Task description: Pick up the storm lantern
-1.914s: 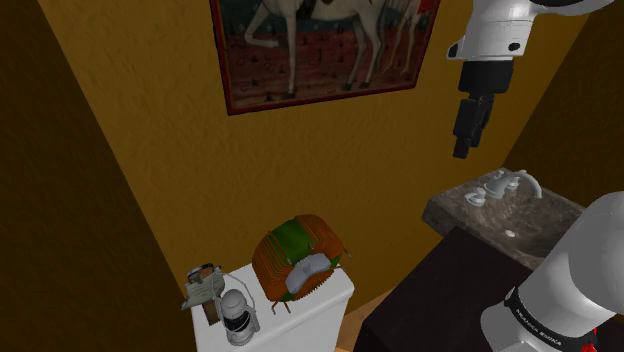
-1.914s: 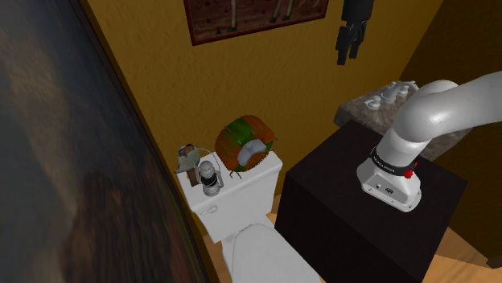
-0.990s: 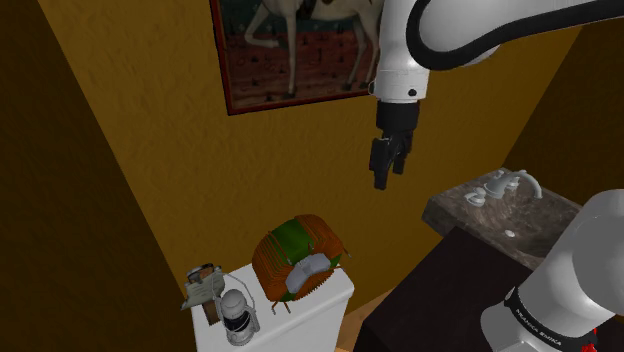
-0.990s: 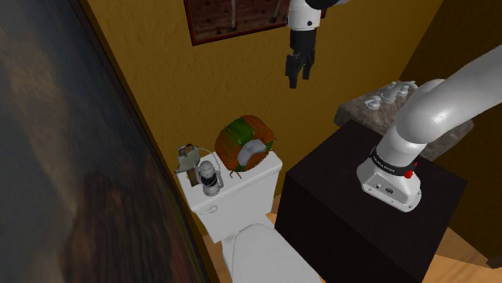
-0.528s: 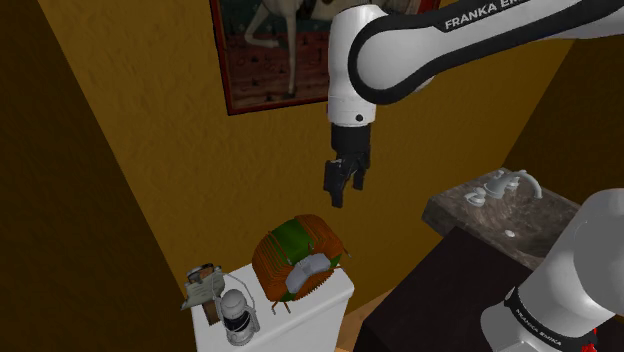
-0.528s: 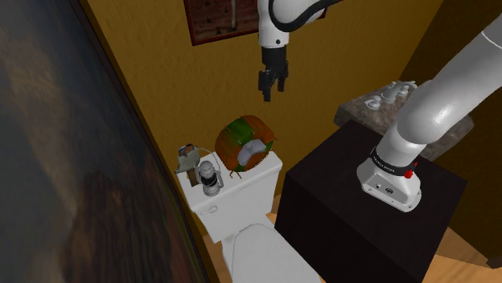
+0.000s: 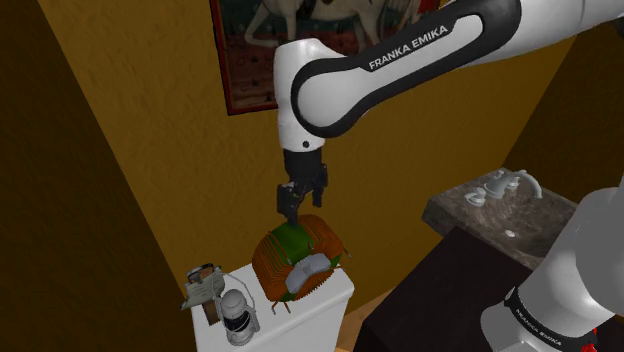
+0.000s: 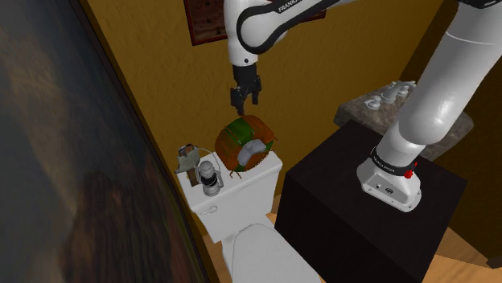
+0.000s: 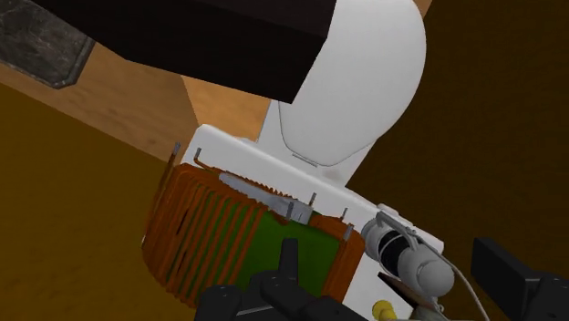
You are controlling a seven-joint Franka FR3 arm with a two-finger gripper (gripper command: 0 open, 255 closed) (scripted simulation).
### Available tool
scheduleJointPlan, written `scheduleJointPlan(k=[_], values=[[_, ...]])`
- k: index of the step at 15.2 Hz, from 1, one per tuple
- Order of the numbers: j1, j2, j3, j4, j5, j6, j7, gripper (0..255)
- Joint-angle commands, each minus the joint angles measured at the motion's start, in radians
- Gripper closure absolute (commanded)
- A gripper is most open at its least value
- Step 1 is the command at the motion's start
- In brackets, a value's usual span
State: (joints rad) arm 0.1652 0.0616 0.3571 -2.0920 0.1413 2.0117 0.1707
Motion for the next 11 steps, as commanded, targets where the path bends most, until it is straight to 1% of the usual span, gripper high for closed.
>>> scheduleJointPlan(k=[1,6,11], values=[[0.02,0.09,0.013,0.069,-0.033,0.021,0.035,0],[0.082,0.286,0.021,0.246,-0.112,0.035,0.102,0],[0.161,0.487,0.011,0.464,-0.184,0.013,0.152,0]])
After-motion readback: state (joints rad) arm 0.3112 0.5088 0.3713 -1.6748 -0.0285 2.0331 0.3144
